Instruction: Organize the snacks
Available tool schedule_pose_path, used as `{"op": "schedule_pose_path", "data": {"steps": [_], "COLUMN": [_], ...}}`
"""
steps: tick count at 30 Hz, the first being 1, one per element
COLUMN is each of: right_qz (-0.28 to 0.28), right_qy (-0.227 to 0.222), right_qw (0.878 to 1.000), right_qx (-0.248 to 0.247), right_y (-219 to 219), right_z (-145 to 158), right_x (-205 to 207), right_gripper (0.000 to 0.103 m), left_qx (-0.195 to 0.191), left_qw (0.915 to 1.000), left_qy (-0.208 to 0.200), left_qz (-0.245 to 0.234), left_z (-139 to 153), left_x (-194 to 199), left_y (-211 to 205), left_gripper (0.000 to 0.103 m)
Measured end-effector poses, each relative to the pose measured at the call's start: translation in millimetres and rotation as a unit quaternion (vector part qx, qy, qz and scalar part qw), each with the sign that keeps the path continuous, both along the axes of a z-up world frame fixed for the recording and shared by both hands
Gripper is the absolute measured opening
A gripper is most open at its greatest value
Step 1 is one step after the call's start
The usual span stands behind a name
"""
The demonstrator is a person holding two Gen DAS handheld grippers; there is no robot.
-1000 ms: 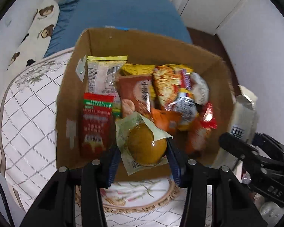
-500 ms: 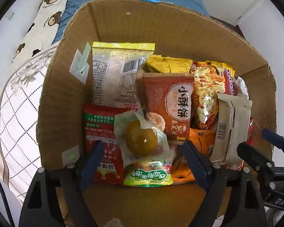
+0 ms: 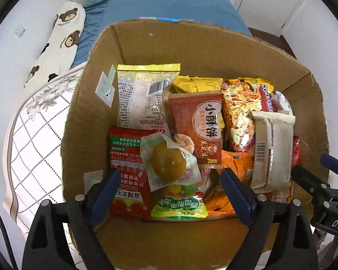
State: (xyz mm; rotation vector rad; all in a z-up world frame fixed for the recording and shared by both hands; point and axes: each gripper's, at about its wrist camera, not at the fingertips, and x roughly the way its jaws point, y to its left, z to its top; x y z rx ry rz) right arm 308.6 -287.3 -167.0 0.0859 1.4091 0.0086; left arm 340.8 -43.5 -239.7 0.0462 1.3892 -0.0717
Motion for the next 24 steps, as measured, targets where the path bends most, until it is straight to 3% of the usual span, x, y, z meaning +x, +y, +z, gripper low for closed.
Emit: {"op": "schedule_pose_path", "data": {"steps": [15, 24], "right_qz": [-0.001, 0.003], "right_qy": [-0.093, -0.156], "right_qw": [0.996, 0.988], "right_qx": [0.001, 0.006], "right_y": [-3.8, -2.8], "right_z": [76.7, 133.0], "right_x": [-66.9, -132.3], "right_gripper": [0.101, 0.101], "left_qx": [0.008, -0.022], "left_qw": [0.9929, 0.9834], "left_qy": [-0.118, -0.180], "left_qz": [0.009, 0.015], "left_z": [82.5, 134.2], "left_x": [-70.5, -130.7], "left_y": [-0.8, 8.3], "left_gripper": [0.090, 0.090]}}
